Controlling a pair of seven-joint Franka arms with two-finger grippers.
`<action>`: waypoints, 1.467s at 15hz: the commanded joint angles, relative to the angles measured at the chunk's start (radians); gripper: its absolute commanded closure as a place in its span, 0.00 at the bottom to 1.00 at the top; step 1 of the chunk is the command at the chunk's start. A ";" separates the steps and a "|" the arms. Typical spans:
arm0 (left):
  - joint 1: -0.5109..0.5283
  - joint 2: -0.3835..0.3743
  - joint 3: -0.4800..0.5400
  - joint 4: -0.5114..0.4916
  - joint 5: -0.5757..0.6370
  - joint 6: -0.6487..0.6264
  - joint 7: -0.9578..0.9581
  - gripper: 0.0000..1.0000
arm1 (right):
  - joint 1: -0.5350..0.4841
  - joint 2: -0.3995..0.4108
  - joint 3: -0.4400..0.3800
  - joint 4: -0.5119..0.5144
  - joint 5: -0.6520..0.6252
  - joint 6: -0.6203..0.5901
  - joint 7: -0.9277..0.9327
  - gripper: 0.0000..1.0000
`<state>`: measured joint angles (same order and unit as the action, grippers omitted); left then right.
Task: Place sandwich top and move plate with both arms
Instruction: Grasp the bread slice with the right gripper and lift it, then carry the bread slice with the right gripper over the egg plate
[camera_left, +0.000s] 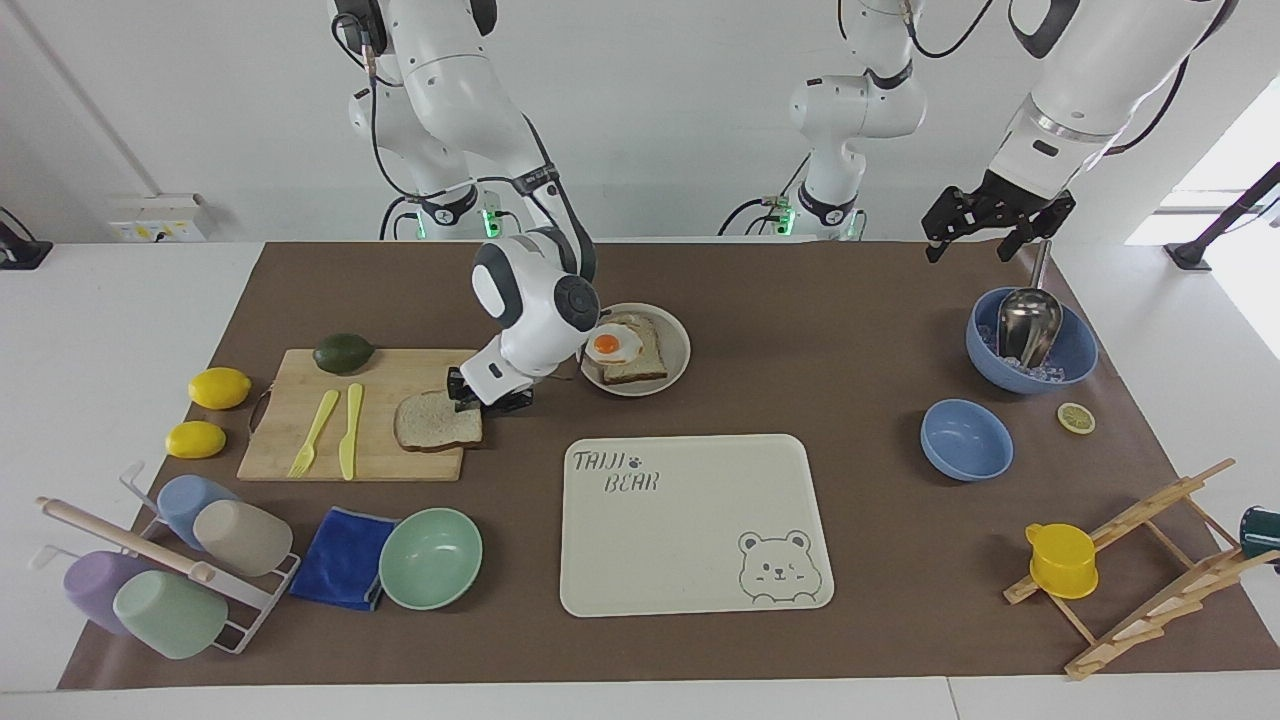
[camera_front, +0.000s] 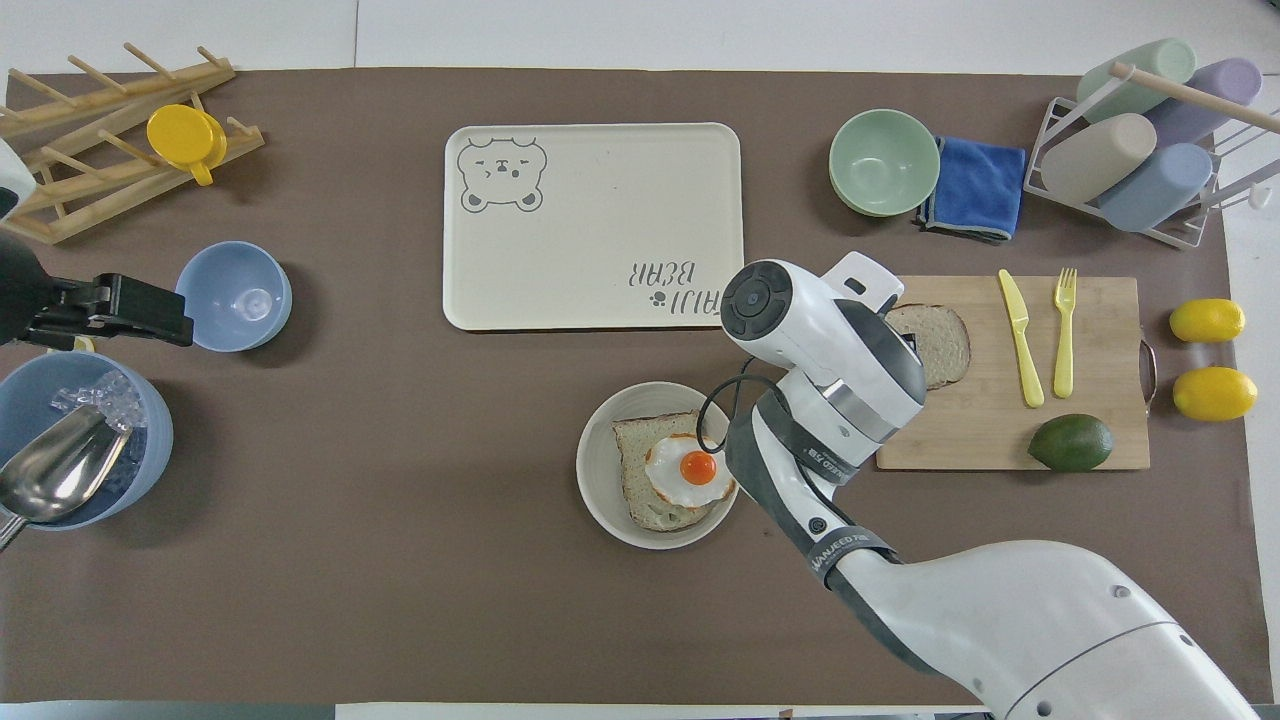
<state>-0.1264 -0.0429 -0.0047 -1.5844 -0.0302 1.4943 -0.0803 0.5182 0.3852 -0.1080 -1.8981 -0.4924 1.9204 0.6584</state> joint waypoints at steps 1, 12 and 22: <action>0.011 -0.015 -0.006 -0.016 -0.011 0.000 0.005 0.00 | 0.008 -0.014 0.005 -0.004 -0.015 -0.003 0.007 1.00; 0.011 -0.015 -0.006 -0.016 -0.011 0.000 0.005 0.00 | 0.174 -0.106 0.232 0.243 0.031 -0.480 0.073 1.00; 0.011 -0.015 -0.006 -0.016 -0.011 0.000 0.005 0.00 | 0.151 -0.111 0.283 0.170 0.230 -0.195 0.233 1.00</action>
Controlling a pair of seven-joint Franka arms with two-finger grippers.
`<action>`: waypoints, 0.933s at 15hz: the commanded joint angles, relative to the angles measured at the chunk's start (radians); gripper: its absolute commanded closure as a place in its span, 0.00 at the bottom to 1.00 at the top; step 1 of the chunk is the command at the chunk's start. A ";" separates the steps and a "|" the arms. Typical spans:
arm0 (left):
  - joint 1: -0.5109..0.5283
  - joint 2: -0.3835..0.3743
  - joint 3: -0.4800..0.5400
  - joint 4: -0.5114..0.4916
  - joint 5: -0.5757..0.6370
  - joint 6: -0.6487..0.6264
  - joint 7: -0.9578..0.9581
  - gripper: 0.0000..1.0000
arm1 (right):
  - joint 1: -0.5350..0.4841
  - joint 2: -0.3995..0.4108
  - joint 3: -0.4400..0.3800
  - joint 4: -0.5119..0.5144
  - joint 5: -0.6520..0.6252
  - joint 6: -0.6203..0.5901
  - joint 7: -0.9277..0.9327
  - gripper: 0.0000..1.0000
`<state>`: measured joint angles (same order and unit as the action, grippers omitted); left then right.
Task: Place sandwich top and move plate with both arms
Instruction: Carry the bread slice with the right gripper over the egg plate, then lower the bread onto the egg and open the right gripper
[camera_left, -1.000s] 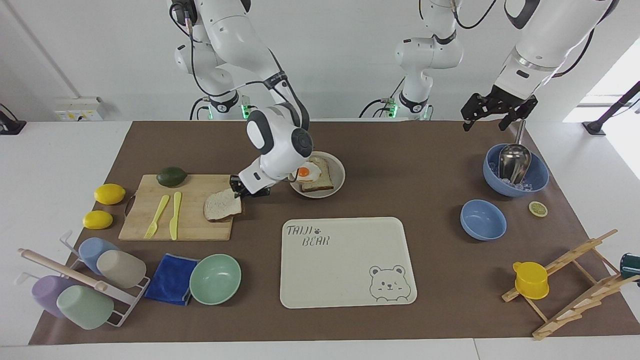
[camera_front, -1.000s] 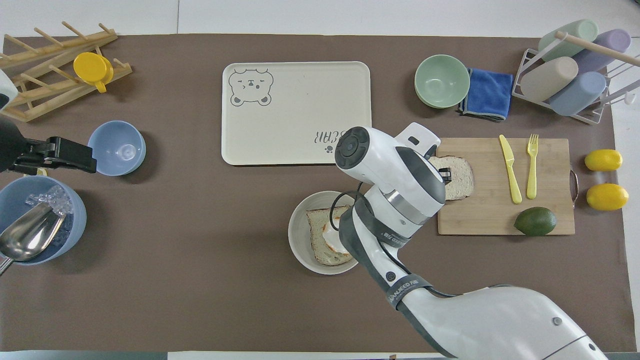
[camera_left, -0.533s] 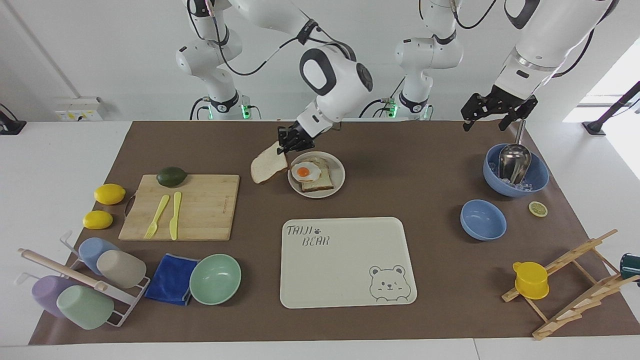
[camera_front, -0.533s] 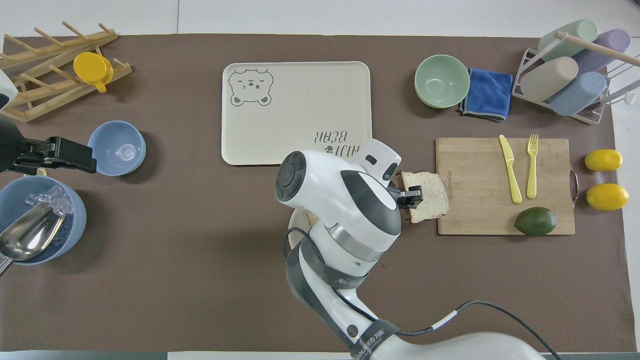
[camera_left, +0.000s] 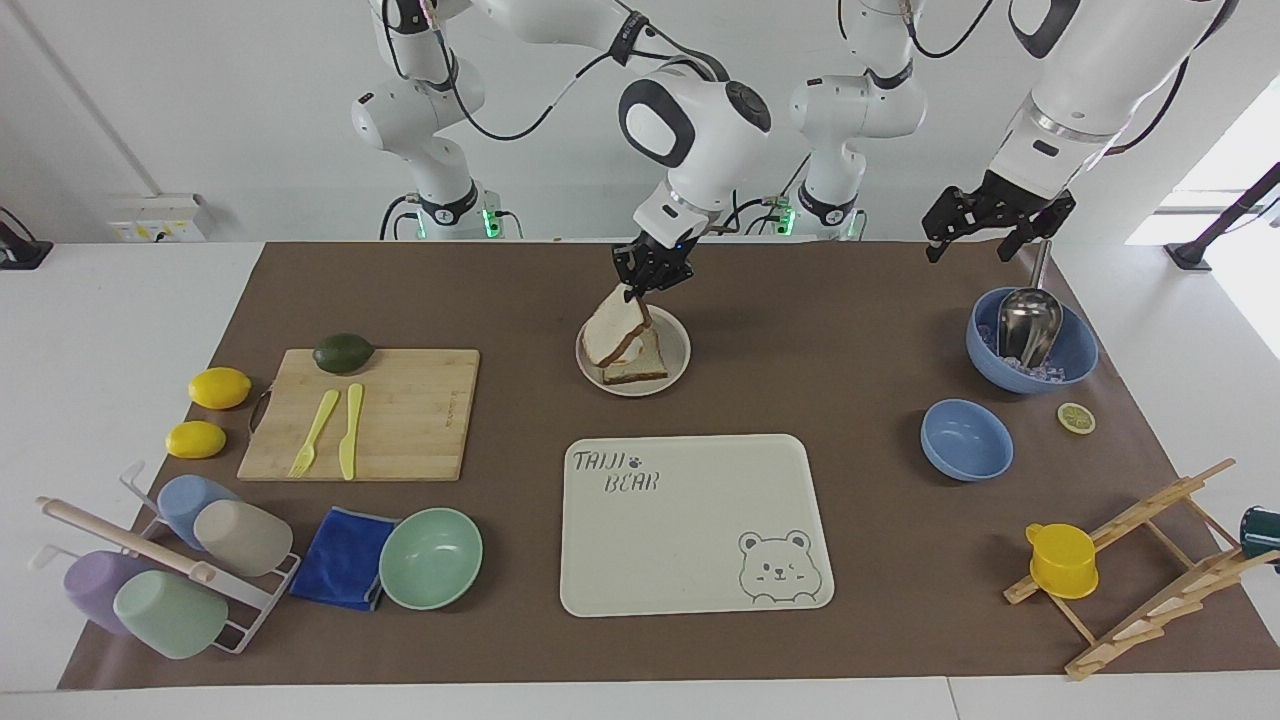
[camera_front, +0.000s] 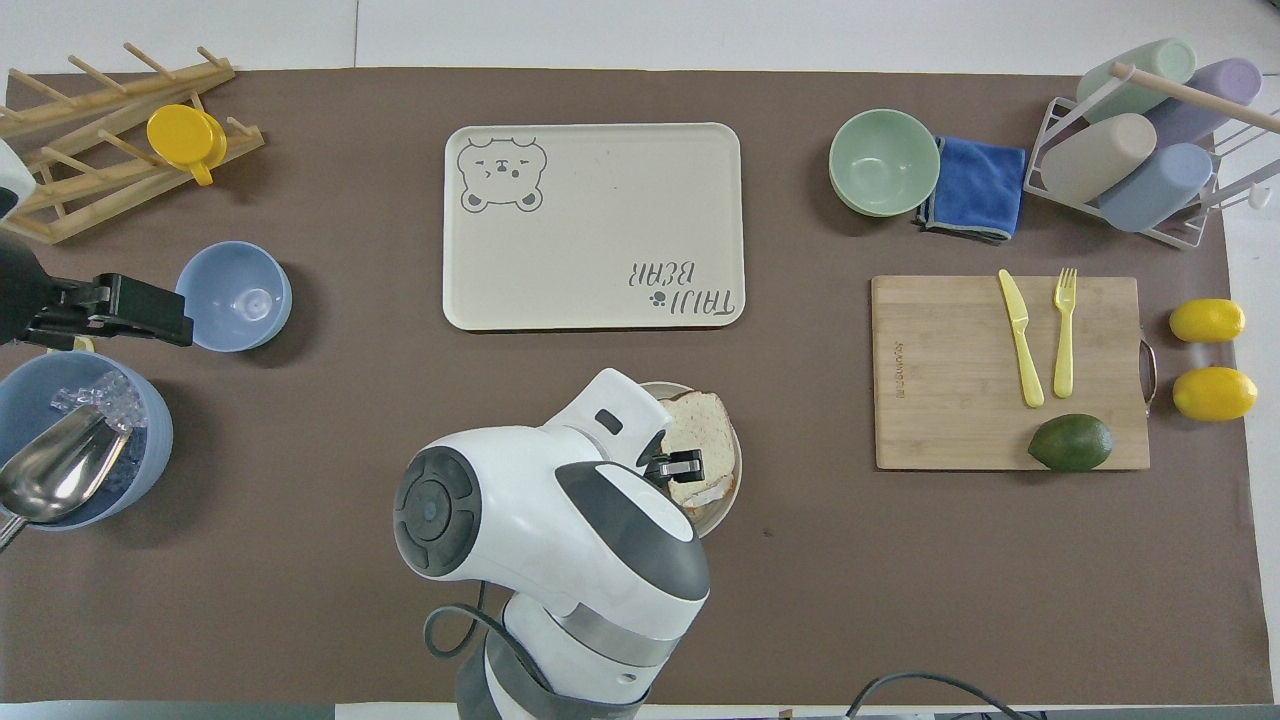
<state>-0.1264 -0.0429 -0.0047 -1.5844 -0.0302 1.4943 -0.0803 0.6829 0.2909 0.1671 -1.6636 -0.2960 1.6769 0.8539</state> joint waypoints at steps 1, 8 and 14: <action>0.011 -0.015 -0.006 -0.016 -0.011 0.000 0.005 0.00 | -0.016 -0.025 0.008 -0.085 0.035 0.059 0.040 1.00; 0.011 -0.015 -0.006 -0.016 -0.011 0.000 0.005 0.00 | -0.029 -0.027 0.008 -0.094 0.069 0.073 0.040 1.00; 0.011 -0.015 -0.006 -0.016 -0.011 0.000 0.005 0.00 | -0.045 -0.038 0.008 -0.150 0.115 0.150 0.040 1.00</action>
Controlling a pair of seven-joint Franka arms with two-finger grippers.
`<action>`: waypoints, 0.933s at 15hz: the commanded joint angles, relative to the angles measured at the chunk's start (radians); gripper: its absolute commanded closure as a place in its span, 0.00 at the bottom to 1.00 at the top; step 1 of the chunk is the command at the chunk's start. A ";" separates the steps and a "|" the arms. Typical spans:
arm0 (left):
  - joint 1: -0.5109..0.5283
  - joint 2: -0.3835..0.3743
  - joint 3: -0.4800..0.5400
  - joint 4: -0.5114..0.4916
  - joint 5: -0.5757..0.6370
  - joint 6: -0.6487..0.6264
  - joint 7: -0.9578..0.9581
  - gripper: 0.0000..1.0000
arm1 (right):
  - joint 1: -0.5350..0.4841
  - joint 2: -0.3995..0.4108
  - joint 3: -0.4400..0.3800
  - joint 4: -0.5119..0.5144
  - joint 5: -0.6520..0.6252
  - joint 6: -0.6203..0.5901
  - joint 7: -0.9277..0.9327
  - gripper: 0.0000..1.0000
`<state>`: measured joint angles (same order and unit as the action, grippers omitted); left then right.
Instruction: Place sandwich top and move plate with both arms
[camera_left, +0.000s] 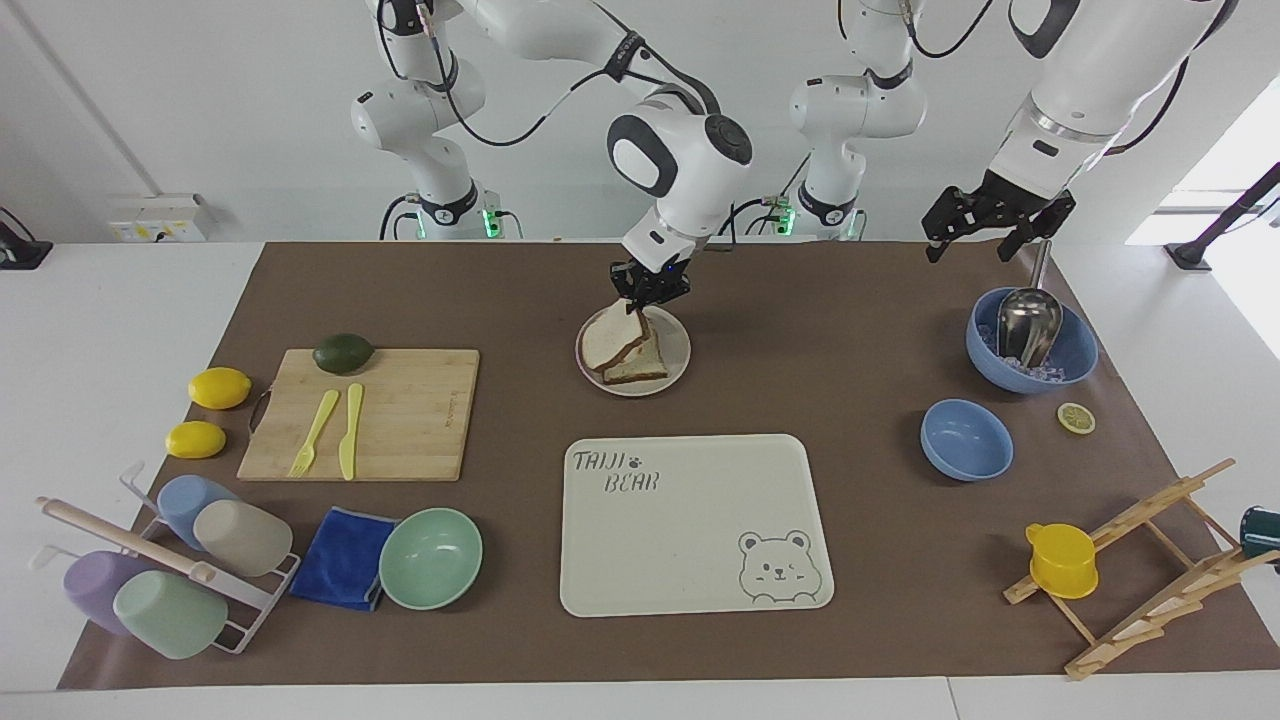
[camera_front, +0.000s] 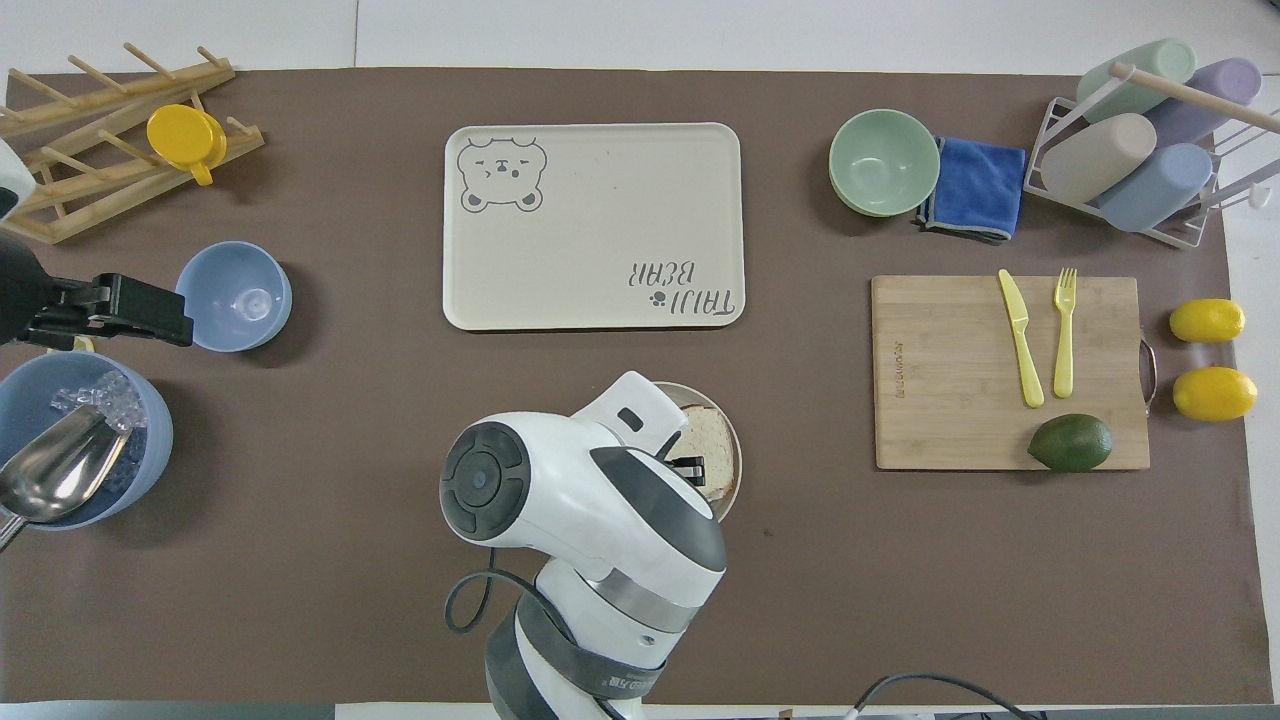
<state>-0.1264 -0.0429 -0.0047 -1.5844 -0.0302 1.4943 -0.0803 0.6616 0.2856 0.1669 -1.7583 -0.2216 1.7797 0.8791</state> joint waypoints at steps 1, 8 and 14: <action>0.011 -0.015 -0.006 -0.016 -0.011 0.000 0.005 0.00 | -0.025 -0.032 0.008 -0.055 0.056 0.062 0.015 0.91; 0.011 -0.015 -0.006 -0.016 -0.011 0.000 0.005 0.00 | -0.048 -0.029 0.008 -0.040 0.152 0.132 0.043 0.00; 0.011 -0.015 -0.006 -0.016 -0.011 0.000 0.005 0.00 | -0.242 -0.175 0.008 -0.017 0.249 0.054 -0.133 0.00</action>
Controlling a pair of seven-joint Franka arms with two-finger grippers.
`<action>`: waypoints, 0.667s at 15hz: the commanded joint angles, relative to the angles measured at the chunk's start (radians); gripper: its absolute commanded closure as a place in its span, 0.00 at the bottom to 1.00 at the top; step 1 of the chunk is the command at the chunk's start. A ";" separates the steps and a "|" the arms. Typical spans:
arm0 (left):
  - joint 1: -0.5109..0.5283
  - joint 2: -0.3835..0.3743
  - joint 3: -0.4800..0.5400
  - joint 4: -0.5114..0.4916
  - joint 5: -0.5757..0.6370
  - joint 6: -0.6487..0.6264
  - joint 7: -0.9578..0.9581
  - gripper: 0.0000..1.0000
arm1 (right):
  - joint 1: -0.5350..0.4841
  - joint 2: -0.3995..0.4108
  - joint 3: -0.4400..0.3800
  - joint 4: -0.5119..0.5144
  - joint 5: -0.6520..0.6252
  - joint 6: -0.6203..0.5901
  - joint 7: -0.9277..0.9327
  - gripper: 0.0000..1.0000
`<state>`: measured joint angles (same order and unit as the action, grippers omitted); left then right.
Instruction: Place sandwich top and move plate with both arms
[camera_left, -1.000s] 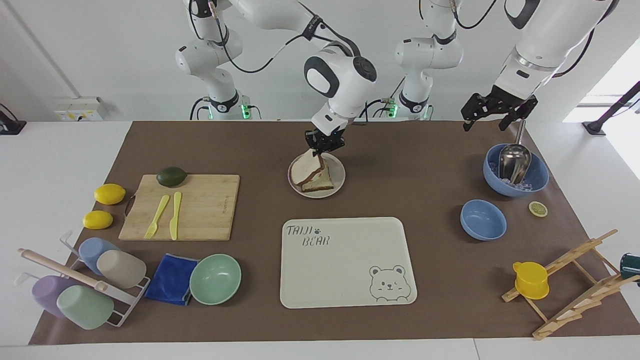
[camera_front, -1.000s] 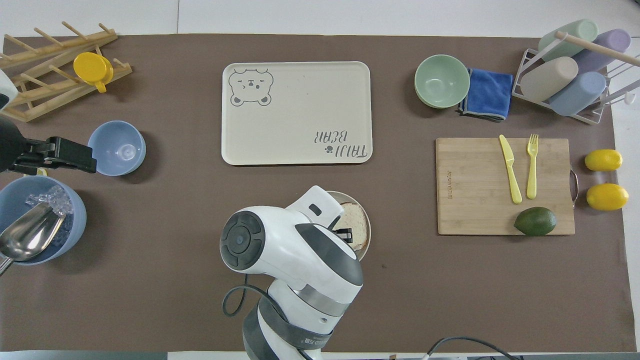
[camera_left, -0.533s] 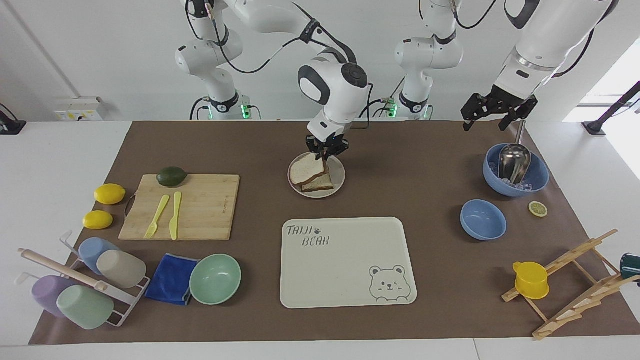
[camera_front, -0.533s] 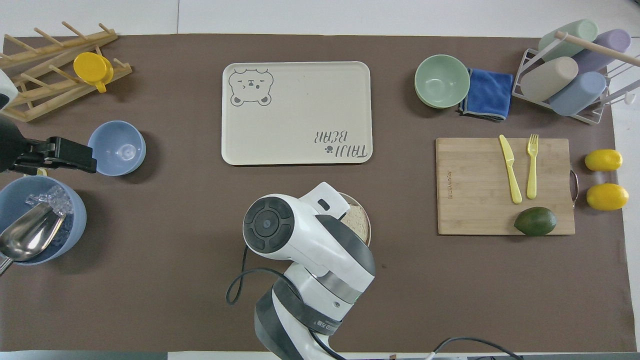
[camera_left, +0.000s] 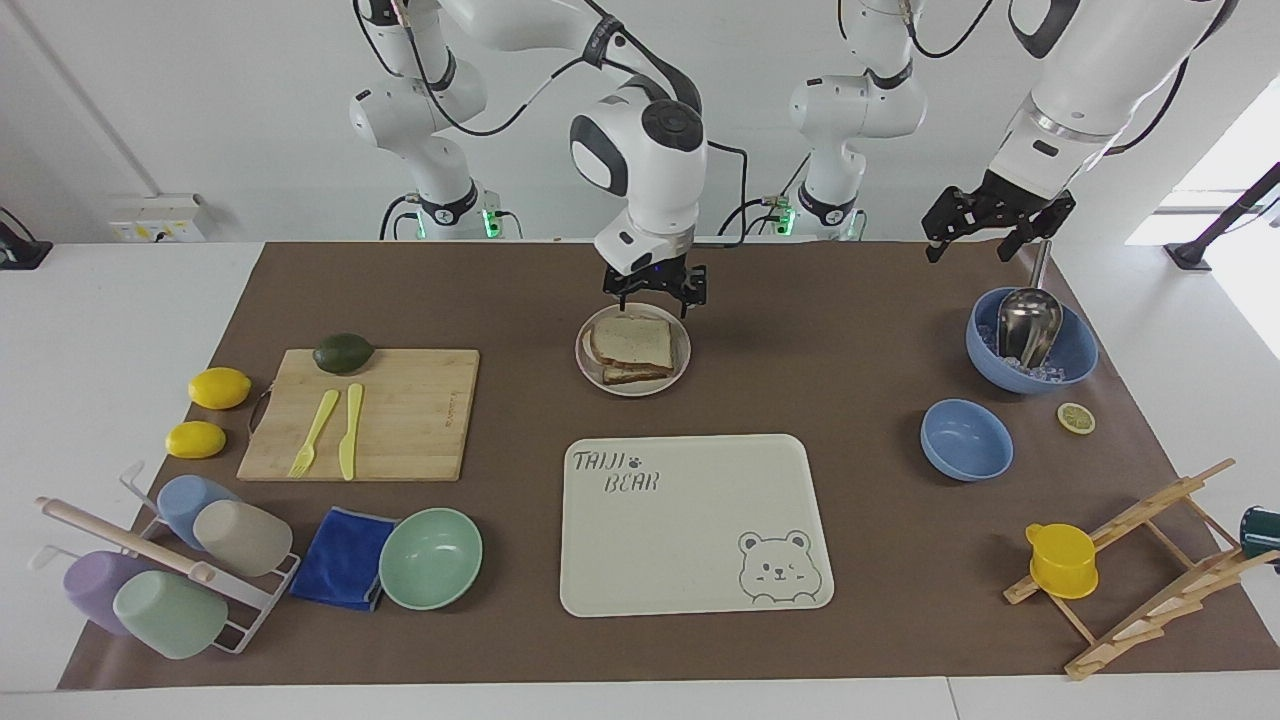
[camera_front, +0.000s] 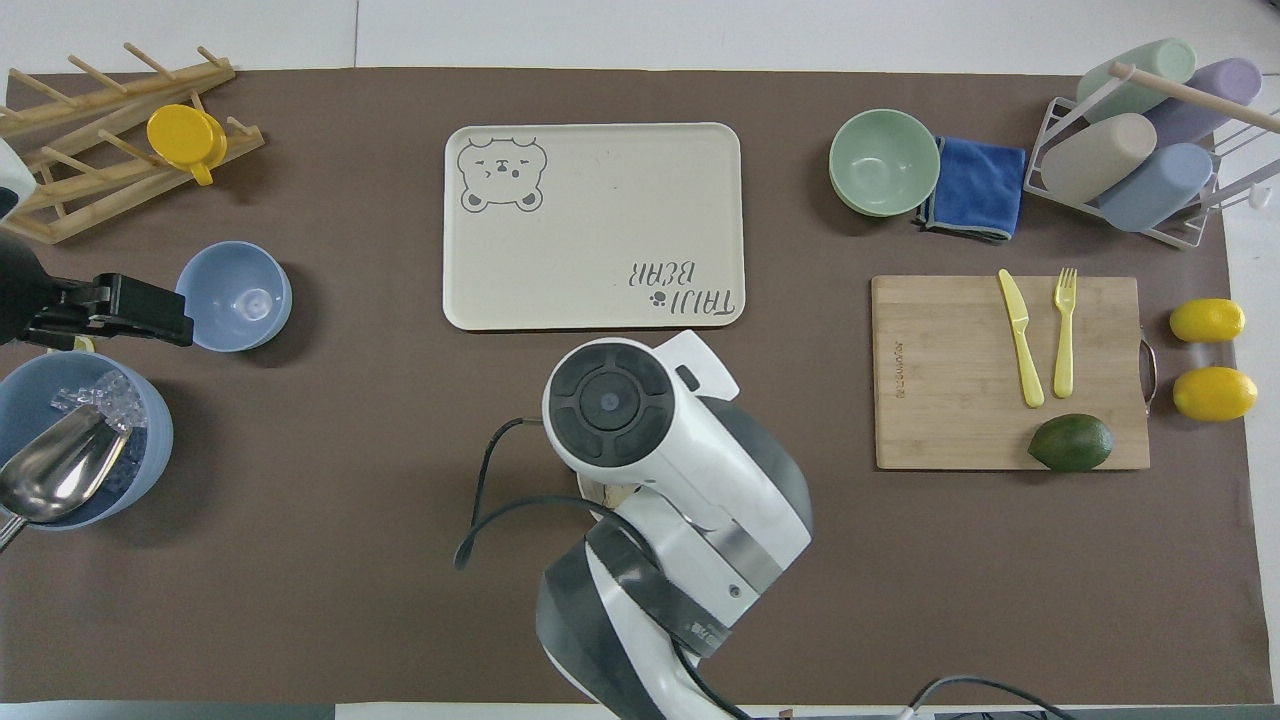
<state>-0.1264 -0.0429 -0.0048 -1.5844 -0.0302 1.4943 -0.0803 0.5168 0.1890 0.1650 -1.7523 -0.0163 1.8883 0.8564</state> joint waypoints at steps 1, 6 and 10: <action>0.011 -0.015 -0.006 -0.016 -0.011 0.000 0.005 0.00 | -0.147 -0.104 0.010 -0.023 0.065 -0.083 -0.175 0.00; 0.011 -0.015 -0.006 -0.016 -0.011 0.000 0.005 0.00 | -0.383 -0.183 0.005 -0.013 0.078 -0.152 -0.460 0.00; 0.011 -0.015 -0.006 -0.016 -0.011 0.000 0.005 0.00 | -0.529 -0.194 0.004 0.077 0.078 -0.306 -0.534 0.00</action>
<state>-0.1264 -0.0429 -0.0048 -1.5844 -0.0302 1.4943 -0.0803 0.0460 0.0014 0.1557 -1.7181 0.0352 1.6484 0.3636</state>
